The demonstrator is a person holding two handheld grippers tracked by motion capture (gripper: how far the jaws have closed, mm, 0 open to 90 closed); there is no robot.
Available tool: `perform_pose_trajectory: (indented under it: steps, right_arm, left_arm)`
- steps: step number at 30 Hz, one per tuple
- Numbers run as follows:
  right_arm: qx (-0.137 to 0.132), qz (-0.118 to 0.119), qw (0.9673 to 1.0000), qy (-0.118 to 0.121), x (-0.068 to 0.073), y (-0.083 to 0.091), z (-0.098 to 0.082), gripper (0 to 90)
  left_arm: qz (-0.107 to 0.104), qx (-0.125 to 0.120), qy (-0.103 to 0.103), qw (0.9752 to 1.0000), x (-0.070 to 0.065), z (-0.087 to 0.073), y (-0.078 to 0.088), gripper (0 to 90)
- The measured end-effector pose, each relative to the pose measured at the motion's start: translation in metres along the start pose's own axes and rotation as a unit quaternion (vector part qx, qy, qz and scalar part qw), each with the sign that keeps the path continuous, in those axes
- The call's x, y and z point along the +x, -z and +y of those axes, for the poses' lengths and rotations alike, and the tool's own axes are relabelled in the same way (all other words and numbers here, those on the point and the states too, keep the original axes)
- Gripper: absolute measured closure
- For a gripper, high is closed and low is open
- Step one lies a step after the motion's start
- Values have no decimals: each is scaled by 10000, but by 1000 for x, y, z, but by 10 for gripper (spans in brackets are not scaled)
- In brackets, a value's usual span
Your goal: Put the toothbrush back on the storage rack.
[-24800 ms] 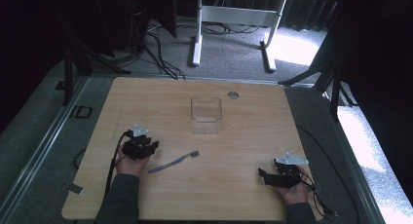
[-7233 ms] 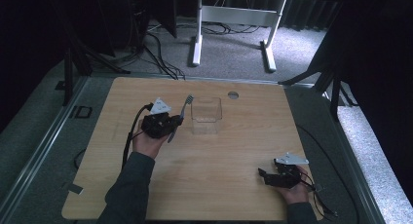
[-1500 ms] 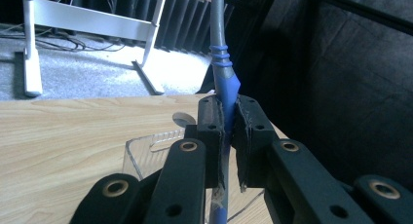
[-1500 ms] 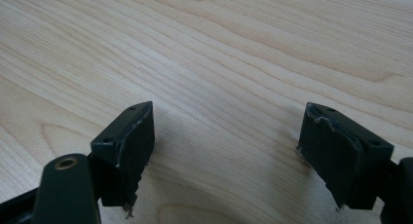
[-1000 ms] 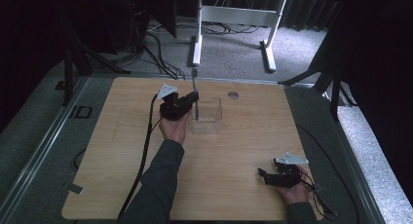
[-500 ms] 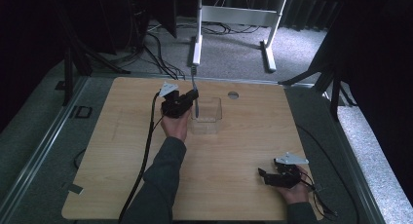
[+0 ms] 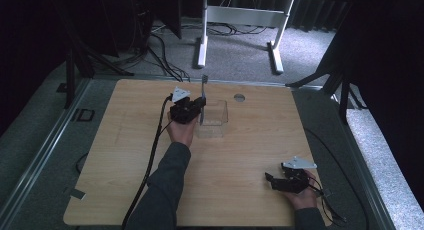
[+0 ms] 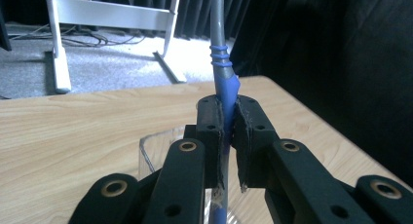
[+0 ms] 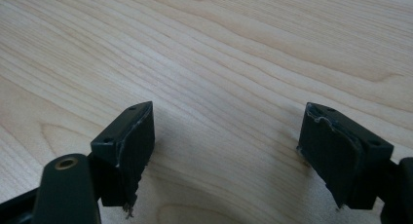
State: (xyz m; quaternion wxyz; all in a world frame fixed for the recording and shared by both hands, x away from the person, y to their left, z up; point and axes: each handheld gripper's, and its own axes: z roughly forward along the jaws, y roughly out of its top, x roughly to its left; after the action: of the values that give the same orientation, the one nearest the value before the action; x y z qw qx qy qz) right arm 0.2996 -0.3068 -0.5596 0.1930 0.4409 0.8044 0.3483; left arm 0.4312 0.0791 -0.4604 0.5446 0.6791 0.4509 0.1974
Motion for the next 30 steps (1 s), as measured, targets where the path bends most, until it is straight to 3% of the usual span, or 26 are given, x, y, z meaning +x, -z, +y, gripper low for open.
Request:
perform_pose_trajectory:
  steps: [1, 2, 4, 6, 9, 13, 20, 24, 29, 30]
  right_arm:
    - [1, 0, 10000, -1, 0, 0, 0, 208]
    - [3, 2, 10000, -4, 0, 0, 0, 208]
    - [2, 1, 10000, -4, 0, 0, 0, 208]
    - [2, 1, 10000, -7, 0, 0, 0, 208]
    - [2, 1, 10000, -7, 0, 0, 0, 208]
    - [2, 1, 10000, -7, 0, 0, 0, 208]
    - [3, 1, 10000, -6, 0, 0, 0, 208]
    - [2, -5, 10000, -10, 0, 0, 0, 208]
    - [5, -6, 10000, -15, 1, 0, 0, 208]
    - [6, -6, 10000, -18, 1, 0, 0, 208]
  left_arm:
    - [0, 0, 0, 10000, 0, 0, 0, 814]
    - [20, 243, -280, 9993, -3, -4, -3, 813]
    - [-23, 413, -373, 9984, -5, -8, -6, 803]
    - [-15, 494, -456, 9977, -8, -10, -7, 722]
    - [-85, 424, -469, 9980, -12, -11, -4, 588]
    - [-223, 434, -494, 9976, -13, -13, 4, 505]
    - [-198, 282, -376, 9987, -2, -11, 25, 474]
    - [-186, 199, -184, 9995, 8, -10, 38, 468]
    - [-86, 389, -69, 9992, 19, -12, 45, 461]
    - [10, 523, -24, 9986, 25, -16, 45, 461]
